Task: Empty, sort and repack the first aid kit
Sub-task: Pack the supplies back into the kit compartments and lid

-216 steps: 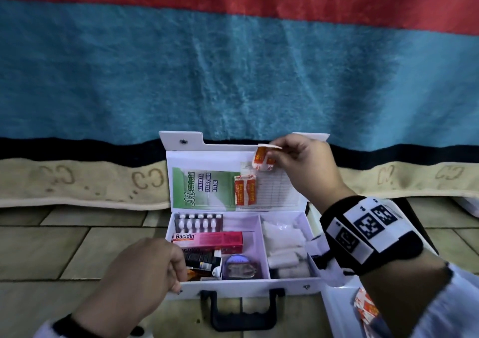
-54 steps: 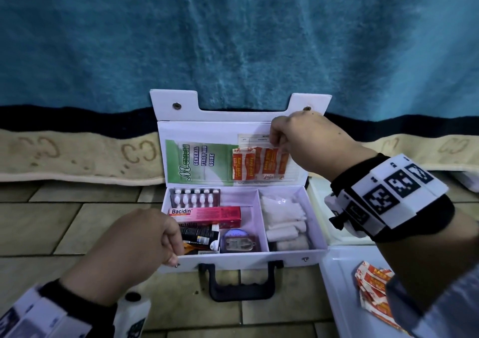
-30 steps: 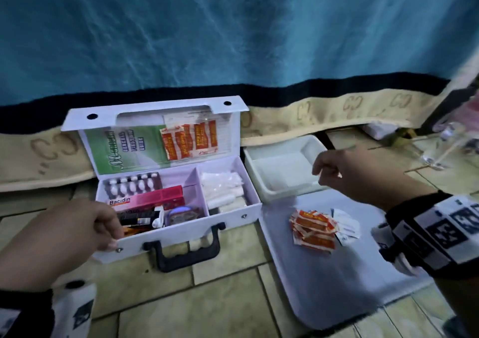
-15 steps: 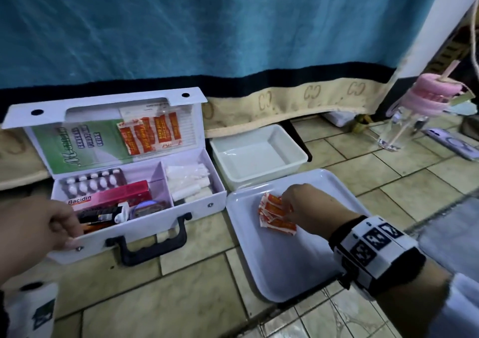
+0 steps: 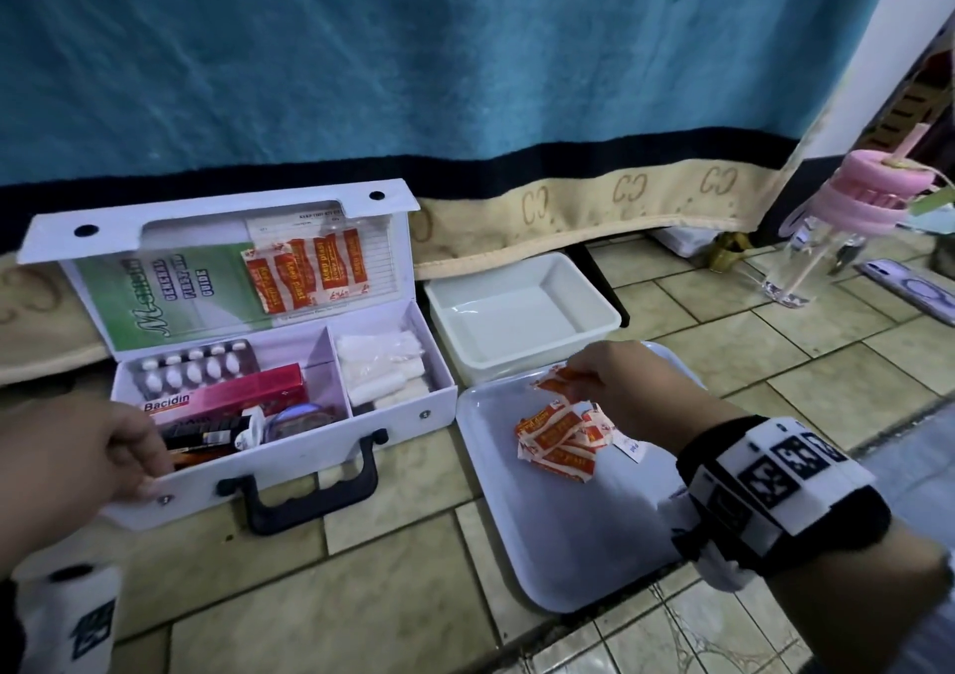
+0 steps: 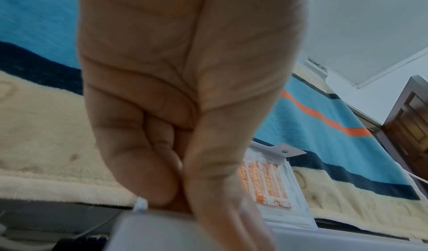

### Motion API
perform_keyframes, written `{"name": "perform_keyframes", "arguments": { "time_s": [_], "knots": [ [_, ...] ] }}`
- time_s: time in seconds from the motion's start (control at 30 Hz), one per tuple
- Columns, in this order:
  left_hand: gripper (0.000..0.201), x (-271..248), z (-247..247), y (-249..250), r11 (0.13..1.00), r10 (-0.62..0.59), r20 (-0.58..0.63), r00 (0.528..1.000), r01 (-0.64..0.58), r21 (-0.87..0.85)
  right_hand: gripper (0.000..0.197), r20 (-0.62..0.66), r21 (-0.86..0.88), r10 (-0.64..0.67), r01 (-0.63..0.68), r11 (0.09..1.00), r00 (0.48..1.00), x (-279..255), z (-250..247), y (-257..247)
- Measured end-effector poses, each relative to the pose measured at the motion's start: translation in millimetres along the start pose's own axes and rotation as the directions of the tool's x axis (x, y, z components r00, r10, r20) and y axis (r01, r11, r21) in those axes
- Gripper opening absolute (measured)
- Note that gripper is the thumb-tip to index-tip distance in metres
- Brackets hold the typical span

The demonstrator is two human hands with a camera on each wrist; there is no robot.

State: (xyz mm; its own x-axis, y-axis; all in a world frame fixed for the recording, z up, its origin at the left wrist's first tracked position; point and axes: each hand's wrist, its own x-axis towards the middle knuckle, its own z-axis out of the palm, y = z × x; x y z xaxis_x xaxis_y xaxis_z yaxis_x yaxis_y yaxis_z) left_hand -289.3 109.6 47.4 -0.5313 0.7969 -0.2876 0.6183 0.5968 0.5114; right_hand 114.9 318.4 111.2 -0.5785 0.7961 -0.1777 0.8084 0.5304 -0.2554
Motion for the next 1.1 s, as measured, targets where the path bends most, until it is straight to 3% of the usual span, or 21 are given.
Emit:
{"name": "perform_keyframes", "arguments": {
  "time_s": [0.13,0.27,0.43,0.6,0.83,0.9,1.0,1.1],
  "knots": [
    [0.036,-18.0,-5.8,20.2,1.0,-0.001,-0.007,1.0,0.001,0.015,0.02,-0.026,0.033,-0.113,0.114,0.993,0.993,0.4,-9.6,-15.9],
    [0.049,-35.0,-8.1,40.0,0.996,-0.005,-0.02,1.0,0.007,0.087,0.01,-0.086,0.127,-0.188,0.198,0.972,0.978,6.0,-13.5,-42.2],
    [0.045,-51.6,-12.4,57.5,0.989,0.011,-0.067,0.998,-0.001,0.148,0.012,-0.06,0.163,-0.296,0.302,0.939,0.953,25.4,-18.4,-79.4],
    [0.029,-63.4,-13.5,71.6,0.989,-0.016,-0.095,0.995,0.03,0.146,0.015,-0.141,0.134,-0.314,0.332,0.934,0.939,52.4,-21.9,-114.9],
    [0.027,-66.0,-12.6,70.0,0.992,-0.044,-0.1,0.994,0.055,0.11,0.015,-0.202,0.295,-0.344,0.392,0.872,0.917,95.2,-16.6,-145.1],
    [0.027,-66.1,-11.9,69.4,0.993,-0.038,-0.096,0.995,0.049,0.111,0.017,-0.33,0.371,-0.324,0.437,0.819,0.887,109.6,-20.1,-149.5],
    [0.025,-67.1,-11.3,69.6,0.994,-0.034,-0.097,0.995,0.044,0.098,0.014,-0.567,0.366,-0.272,0.533,0.763,0.778,125.2,-34.5,-154.9],
    [0.023,-67.0,-12.2,70.4,0.996,-0.035,-0.101,0.994,0.043,0.078,0.015,-0.6,0.22,-0.355,0.575,0.788,0.717,131.0,-52.9,-158.2]
  ]
}}
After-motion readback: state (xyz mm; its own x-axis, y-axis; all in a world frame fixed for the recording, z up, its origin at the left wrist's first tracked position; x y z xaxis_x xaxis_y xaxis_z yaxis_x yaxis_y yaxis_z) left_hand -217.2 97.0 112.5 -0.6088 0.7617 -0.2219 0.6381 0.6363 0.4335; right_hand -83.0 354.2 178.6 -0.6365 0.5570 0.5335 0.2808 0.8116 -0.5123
